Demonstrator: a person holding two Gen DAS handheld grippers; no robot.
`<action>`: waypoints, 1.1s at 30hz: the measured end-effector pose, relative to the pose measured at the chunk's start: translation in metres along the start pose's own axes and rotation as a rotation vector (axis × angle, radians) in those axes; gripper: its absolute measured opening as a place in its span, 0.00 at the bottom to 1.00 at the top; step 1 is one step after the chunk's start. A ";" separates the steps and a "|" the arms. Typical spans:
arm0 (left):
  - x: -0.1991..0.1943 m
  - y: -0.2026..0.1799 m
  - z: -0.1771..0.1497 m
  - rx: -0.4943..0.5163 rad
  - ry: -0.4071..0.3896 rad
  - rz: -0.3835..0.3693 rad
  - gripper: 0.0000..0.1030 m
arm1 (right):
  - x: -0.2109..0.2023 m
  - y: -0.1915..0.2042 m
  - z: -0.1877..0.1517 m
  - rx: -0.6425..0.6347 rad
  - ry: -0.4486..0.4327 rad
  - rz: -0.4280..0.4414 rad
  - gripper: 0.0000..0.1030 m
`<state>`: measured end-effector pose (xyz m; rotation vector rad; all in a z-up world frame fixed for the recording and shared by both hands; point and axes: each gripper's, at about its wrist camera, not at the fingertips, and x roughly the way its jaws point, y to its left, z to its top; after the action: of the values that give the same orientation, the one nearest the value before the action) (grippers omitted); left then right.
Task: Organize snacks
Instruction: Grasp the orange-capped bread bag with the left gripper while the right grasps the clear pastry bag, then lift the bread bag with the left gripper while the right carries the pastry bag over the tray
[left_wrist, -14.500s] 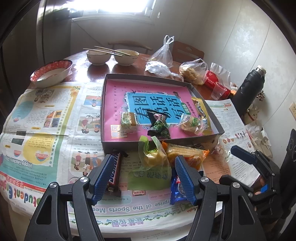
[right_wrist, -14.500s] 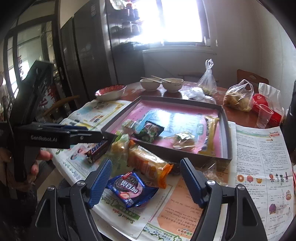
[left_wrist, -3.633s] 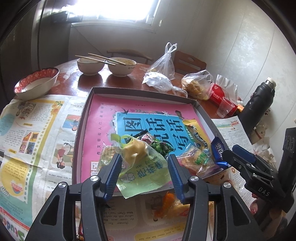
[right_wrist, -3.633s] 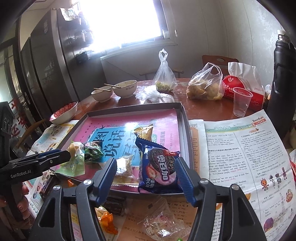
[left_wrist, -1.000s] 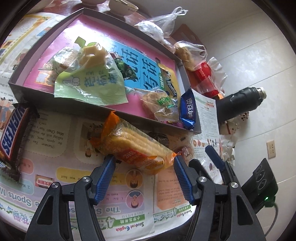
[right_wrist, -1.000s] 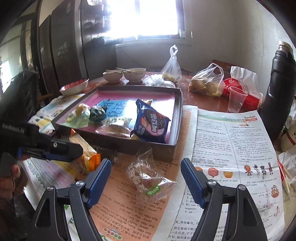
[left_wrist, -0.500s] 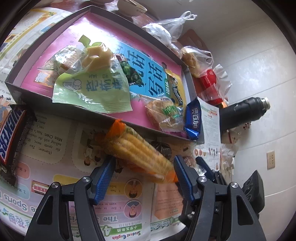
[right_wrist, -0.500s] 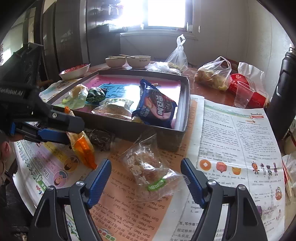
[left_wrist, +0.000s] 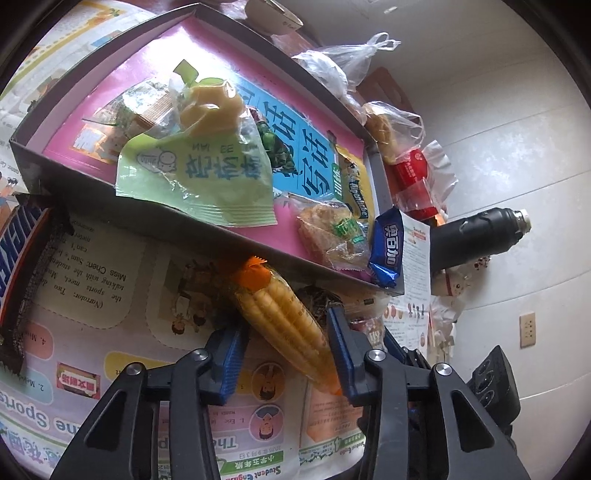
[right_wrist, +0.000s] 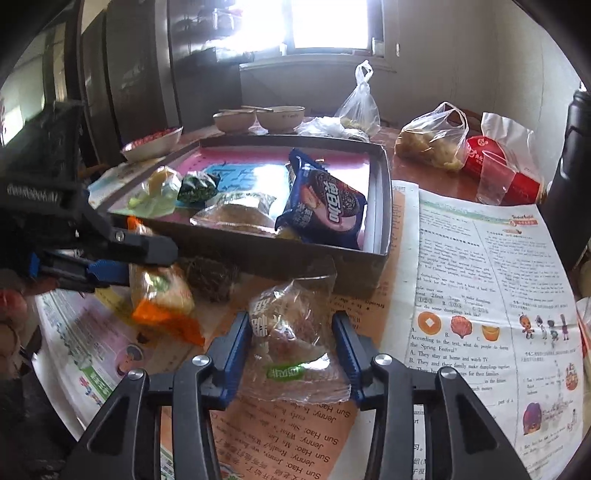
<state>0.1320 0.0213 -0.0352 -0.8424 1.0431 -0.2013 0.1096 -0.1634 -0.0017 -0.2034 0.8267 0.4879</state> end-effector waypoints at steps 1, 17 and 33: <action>0.000 0.000 0.000 0.004 0.003 -0.001 0.39 | -0.001 0.000 0.000 0.002 -0.001 0.000 0.42; -0.022 -0.019 -0.013 0.192 -0.032 0.017 0.27 | -0.017 0.004 0.006 0.031 -0.042 0.042 0.41; -0.076 -0.027 -0.009 0.291 -0.217 0.058 0.22 | -0.033 0.009 0.014 0.055 -0.101 0.074 0.41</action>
<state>0.0917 0.0381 0.0335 -0.5557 0.8100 -0.2025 0.0951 -0.1614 0.0326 -0.0969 0.7503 0.5404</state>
